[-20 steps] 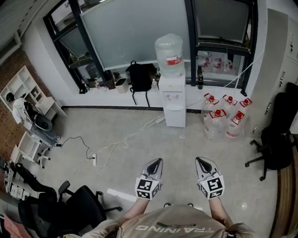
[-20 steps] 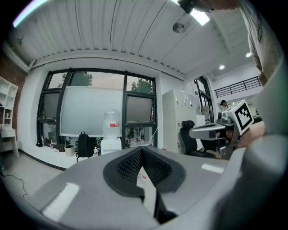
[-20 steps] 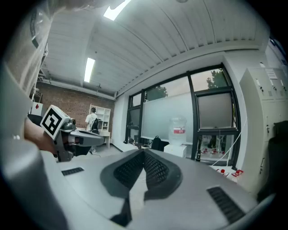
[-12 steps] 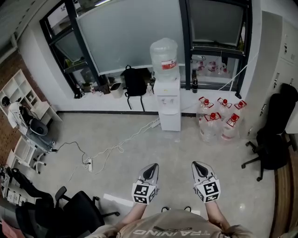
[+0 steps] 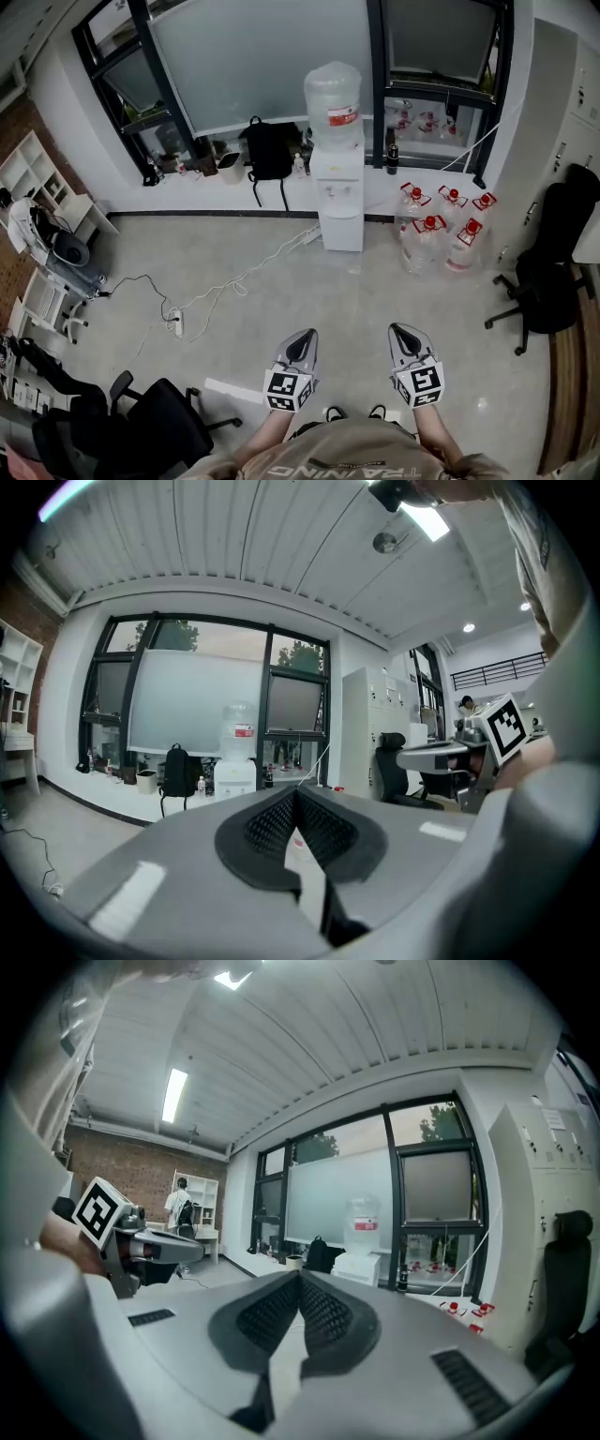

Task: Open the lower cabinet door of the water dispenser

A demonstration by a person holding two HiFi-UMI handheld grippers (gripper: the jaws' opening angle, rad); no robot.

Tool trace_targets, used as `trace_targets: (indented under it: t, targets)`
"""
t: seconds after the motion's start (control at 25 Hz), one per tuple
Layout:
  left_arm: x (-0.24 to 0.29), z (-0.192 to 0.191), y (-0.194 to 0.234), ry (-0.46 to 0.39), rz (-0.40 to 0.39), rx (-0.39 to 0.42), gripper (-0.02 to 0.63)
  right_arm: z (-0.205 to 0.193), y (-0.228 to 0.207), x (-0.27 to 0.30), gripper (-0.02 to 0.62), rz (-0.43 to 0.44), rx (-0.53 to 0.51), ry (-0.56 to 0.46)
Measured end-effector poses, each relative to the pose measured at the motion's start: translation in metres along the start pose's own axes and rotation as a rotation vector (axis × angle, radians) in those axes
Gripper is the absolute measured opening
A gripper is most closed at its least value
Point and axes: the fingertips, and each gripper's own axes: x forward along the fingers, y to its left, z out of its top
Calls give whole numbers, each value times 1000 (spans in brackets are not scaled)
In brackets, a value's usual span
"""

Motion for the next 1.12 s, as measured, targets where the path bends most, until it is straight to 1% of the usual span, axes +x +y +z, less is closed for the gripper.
trace_targets:
  t: [0.2,0.32,0.44,0.56,0.64,0.76,0.84,1.0,1.12]
  targets:
    - [2,-15,28,2,4,-4,2,-9,19,15,11,0,22,13]
    - [9,-16,31,19,-4,-44,2,-12,25,21,11,15,3,43]
    - [15,-20,30,32,-5,-56,2,-19,20,29,11,33,3,76]
    - [33,-22,39,42,27,-48,2,-24,7,47,11,55,31,80]
    - [51,-15,44,42,47,-42,2,-27,-8,61,11,64,45,72]
    - [76,-4,42,57,58,-47,2,-28,-39,80,11,71,96,71]
    - [99,2,35,62,49,-31,2,-24,-65,91,11,73,126,51]
    - [164,10,10,58,7,12,2,-25,-127,109,11,78,195,13]
    - [200,25,-4,33,0,19,2,-27,-163,120,11,79,178,15]
